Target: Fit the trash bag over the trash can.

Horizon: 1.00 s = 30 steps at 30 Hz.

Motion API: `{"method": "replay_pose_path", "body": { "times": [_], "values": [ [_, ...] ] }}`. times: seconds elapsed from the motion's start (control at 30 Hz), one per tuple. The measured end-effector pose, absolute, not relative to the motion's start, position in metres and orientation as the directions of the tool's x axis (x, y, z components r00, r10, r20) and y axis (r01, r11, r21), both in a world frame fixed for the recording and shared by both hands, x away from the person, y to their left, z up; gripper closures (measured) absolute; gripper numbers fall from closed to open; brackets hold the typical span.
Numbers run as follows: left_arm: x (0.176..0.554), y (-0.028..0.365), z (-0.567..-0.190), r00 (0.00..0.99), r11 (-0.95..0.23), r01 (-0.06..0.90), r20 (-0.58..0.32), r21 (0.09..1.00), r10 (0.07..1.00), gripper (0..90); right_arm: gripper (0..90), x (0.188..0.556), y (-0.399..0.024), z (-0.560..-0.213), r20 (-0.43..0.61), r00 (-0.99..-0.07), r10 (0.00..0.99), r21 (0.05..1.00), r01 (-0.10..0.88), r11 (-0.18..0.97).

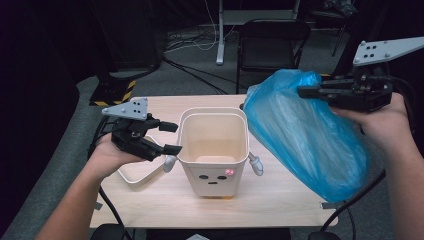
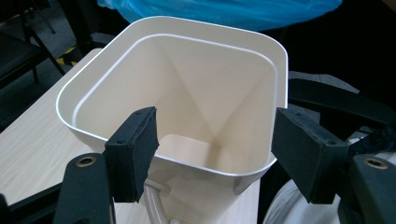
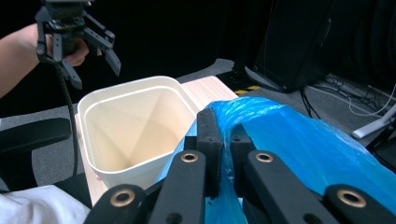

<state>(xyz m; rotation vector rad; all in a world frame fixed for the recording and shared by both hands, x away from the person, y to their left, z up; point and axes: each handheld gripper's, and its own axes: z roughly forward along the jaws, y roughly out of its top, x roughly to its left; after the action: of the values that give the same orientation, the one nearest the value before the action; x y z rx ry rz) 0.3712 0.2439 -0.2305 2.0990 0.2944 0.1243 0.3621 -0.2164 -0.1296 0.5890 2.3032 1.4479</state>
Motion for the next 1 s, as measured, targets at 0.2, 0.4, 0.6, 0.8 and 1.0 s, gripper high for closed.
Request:
{"method": "replay_pose_path", "body": {
  "times": [0.2,0.4,0.6,0.8,1.0],
  "values": [
    [0.372,0.244,-0.230,0.965,-0.493,0.161,-0.032,0.855,0.259,30.3,88.4,0.356,-0.212,-0.109,-0.114,-0.855,0.507,0.915,0.108,0.388],
    [0.373,0.242,-0.231,0.966,-0.491,0.162,-0.037,0.856,0.254,30.0,88.4,0.347,-0.206,-0.096,-0.132,-0.868,0.479,0.926,0.064,0.373],
    [0.376,0.239,-0.234,0.969,-0.496,0.165,-0.046,0.852,0.244,30.2,88.4,0.346,-0.193,-0.102,-0.131,-0.888,0.440,0.921,0.055,0.385],
    [0.379,0.234,-0.237,0.971,-0.487,0.172,-0.064,0.856,0.231,30.2,88.3,0.349,-0.180,-0.109,-0.125,-0.905,0.406,0.917,0.050,0.396],
    [0.381,0.228,-0.241,0.975,-0.481,0.170,-0.075,0.860,0.209,29.8,88.3,0.352,-0.172,-0.108,-0.124,-0.915,0.384,0.918,0.041,0.395]
  ]
}}
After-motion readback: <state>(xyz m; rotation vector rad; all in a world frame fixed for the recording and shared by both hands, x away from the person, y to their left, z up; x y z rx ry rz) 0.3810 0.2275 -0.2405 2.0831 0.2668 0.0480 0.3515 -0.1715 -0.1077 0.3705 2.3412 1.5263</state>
